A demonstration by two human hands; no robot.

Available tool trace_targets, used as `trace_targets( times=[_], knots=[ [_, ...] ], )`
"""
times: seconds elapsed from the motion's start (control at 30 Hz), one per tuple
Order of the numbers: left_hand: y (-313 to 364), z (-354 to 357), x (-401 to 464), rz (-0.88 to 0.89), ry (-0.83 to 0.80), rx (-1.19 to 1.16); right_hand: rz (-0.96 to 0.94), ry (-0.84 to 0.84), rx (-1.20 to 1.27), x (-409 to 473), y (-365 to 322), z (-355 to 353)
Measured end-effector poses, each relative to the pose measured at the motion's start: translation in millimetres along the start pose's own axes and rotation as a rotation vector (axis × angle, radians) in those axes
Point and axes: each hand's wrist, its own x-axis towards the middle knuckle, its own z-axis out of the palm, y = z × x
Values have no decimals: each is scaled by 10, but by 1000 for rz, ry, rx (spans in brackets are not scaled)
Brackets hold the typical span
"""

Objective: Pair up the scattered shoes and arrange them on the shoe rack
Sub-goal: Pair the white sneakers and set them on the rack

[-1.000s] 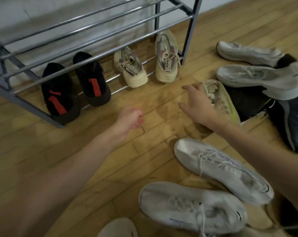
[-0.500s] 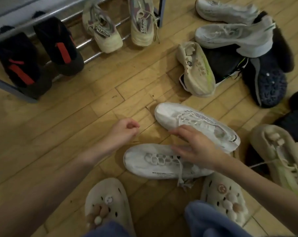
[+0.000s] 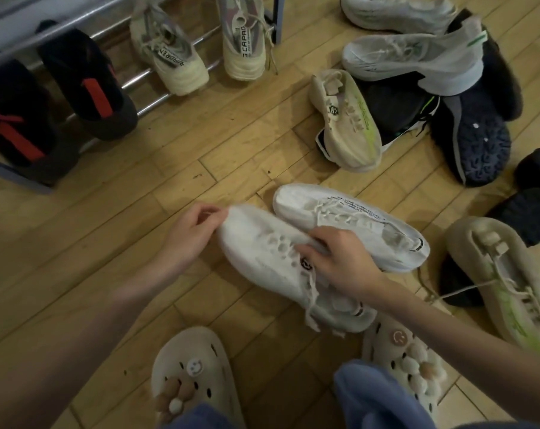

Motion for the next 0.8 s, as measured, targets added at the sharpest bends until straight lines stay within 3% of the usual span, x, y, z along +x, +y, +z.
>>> trace_targets(
  times=[0.1,0.37,0.53,0.6,0.67,0.8],
  knots=[
    [30,-5,-75,-37,-16,-60,129,183,180,68,-67,-49],
    [123,229,-281,11,-486,-123,271,321,466,228,-208,-1],
    [95,318,-290,60,-381,-69,312,272,612,150,-230,-20],
    [72,291,-273,45,-392,-132,273,287,515,61,-123,-97],
    [58,269,-263,47,-375,-155,229,269,201,-20,74,-203],
    [91,236,-258,39,-299,-191,328,-54,-267,-72,396,-295]
  ],
)
